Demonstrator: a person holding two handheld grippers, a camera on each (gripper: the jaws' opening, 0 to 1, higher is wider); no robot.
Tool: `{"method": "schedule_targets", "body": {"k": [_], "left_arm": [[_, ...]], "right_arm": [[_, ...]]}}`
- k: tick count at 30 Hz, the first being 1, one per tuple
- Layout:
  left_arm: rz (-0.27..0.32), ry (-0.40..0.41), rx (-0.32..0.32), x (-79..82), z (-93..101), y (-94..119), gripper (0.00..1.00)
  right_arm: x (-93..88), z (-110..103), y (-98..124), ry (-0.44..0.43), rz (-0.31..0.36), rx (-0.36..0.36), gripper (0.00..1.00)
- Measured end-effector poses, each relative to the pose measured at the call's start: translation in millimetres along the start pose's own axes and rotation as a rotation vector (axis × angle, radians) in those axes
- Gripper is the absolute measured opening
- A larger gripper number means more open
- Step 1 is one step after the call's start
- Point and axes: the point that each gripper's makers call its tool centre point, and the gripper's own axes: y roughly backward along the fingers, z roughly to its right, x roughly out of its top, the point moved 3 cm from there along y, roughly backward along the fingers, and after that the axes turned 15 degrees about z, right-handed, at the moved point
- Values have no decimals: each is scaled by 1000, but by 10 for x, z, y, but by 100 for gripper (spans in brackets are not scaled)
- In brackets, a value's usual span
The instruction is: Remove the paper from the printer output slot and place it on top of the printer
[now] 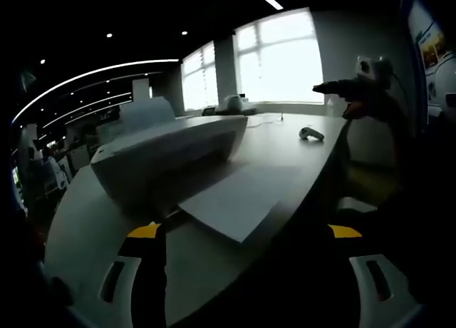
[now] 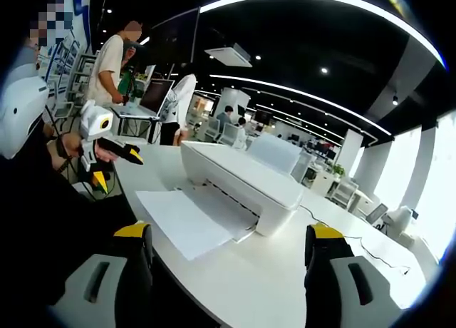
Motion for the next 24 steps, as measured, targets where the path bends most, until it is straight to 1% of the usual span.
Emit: {"method": "schedule_targets", "body": {"k": [15,24], "left_arm": [[-1,0,-3,-2,-1,-4,94],[-4,-17,0,8,10,1,94]], "right_arm": [[12,1,3,3,1,-1,83],[19,-1,6,4,2,-1,83]]}}
